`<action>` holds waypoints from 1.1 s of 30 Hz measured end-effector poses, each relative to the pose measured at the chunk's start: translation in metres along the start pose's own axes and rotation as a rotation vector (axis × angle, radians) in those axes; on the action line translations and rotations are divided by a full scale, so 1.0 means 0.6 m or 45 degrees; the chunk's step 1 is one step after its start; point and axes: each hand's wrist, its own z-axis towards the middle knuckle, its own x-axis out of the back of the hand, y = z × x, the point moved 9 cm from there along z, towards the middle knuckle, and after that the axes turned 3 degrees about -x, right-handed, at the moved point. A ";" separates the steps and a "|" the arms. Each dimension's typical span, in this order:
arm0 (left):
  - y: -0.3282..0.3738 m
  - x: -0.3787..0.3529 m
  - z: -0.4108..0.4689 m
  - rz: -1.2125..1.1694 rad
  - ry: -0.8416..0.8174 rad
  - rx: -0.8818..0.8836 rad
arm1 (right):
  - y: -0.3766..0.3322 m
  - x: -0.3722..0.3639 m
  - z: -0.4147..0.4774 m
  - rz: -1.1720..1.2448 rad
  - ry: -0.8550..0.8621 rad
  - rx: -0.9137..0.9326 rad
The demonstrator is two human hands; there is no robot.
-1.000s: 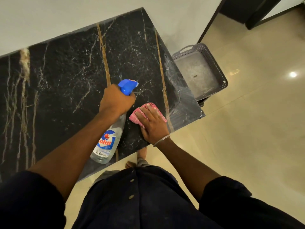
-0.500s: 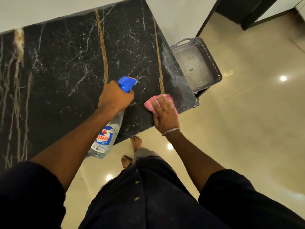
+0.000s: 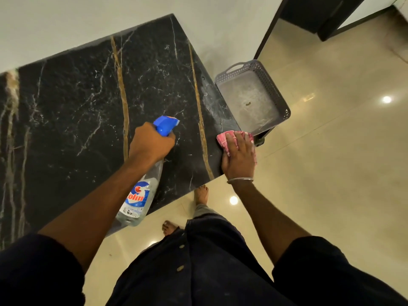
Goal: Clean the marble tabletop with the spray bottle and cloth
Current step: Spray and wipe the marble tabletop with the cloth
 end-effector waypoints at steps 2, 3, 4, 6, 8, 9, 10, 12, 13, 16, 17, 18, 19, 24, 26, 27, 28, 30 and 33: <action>0.018 0.000 0.020 0.021 0.037 0.018 | -0.041 -0.015 0.010 0.059 -0.064 0.086; 0.025 -0.002 0.029 0.028 0.052 0.031 | -0.066 -0.026 0.015 0.098 -0.114 0.190; 0.034 -0.005 0.038 0.032 0.062 0.047 | -0.092 -0.036 0.018 0.126 -0.165 0.322; 0.046 -0.012 0.054 0.024 0.064 0.081 | -0.123 -0.052 0.023 0.111 -0.251 0.593; 0.054 -0.013 0.068 0.006 0.080 0.116 | -0.112 -0.057 0.045 0.028 -0.291 0.748; 0.056 -0.011 0.073 -0.003 0.094 0.134 | -0.094 -0.056 0.064 0.006 -0.284 0.739; 0.057 -0.009 0.077 -0.009 0.104 0.149 | -0.070 -0.053 0.087 0.009 -0.263 0.666; 0.057 -0.005 0.086 -0.012 0.111 0.167 | -0.014 -0.043 0.139 0.083 -0.216 0.369; 0.056 -0.004 0.091 -0.010 0.111 0.173 | 0.008 -0.040 0.157 0.118 -0.200 0.211; 0.048 -0.001 0.103 -0.064 0.110 0.187 | 0.003 -0.041 0.174 0.082 -0.166 0.033; 0.046 0.000 0.108 -0.084 0.106 0.189 | -0.014 -0.043 0.176 0.065 -0.161 0.057; 0.043 0.002 0.113 -0.092 0.105 0.196 | -0.037 -0.049 0.176 0.066 -0.161 0.113; 0.039 0.005 0.119 -0.092 0.106 0.209 | -0.064 -0.054 0.177 0.086 -0.166 0.191; 0.040 0.026 0.145 -0.049 0.149 0.202 | -0.172 -0.078 0.201 0.091 -0.263 0.784; 0.038 0.035 0.154 -0.065 0.155 0.220 | -0.164 -0.081 0.243 0.107 -0.255 0.799; 0.036 0.040 0.157 -0.084 0.158 0.231 | -0.153 -0.082 0.271 0.135 -0.241 0.716; 0.035 0.045 0.160 -0.101 0.167 0.230 | -0.144 -0.083 0.298 0.163 -0.227 0.622; 0.036 0.056 0.162 -0.116 0.192 0.212 | -0.136 -0.082 0.352 0.185 -0.193 0.483; 0.035 0.073 0.161 -0.123 0.214 0.199 | -0.144 -0.095 0.429 0.344 -0.271 0.384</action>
